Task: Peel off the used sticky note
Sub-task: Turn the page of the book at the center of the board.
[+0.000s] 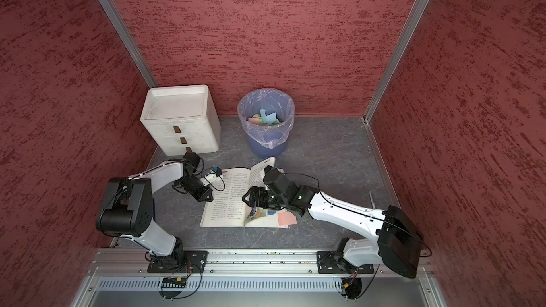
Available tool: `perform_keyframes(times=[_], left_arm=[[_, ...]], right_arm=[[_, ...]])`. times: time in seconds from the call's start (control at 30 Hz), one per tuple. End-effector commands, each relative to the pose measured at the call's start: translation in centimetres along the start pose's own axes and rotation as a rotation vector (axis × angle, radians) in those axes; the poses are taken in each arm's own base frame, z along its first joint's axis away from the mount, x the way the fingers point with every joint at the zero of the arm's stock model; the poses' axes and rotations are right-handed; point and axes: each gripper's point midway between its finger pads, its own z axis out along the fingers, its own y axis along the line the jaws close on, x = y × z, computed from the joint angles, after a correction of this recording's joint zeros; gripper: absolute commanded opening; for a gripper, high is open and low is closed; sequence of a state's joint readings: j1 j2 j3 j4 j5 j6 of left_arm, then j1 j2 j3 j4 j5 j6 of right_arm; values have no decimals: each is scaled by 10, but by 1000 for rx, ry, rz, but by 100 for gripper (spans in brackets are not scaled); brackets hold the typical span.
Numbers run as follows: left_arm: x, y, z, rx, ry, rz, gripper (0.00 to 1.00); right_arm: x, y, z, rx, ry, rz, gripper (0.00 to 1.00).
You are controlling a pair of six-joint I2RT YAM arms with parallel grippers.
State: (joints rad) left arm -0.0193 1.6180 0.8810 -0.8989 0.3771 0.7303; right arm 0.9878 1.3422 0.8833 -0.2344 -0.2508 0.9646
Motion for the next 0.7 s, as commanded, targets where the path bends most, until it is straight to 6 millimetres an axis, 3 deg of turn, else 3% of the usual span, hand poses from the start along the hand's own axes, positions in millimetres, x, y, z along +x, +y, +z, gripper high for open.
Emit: perform_keyframes(times=[0.0, 0.47, 0.67], left_arm=[[-6, 2, -14, 37, -56, -21, 6], [4, 30, -55, 14, -160, -104, 5], [3, 27, -60, 13, -176, -99, 5]], right_arm=[[2, 16, 5, -15, 41, -67, 86], [11, 73, 63, -69, 165, -226, 94], [14, 78, 76, -88, 189, -228, 95]])
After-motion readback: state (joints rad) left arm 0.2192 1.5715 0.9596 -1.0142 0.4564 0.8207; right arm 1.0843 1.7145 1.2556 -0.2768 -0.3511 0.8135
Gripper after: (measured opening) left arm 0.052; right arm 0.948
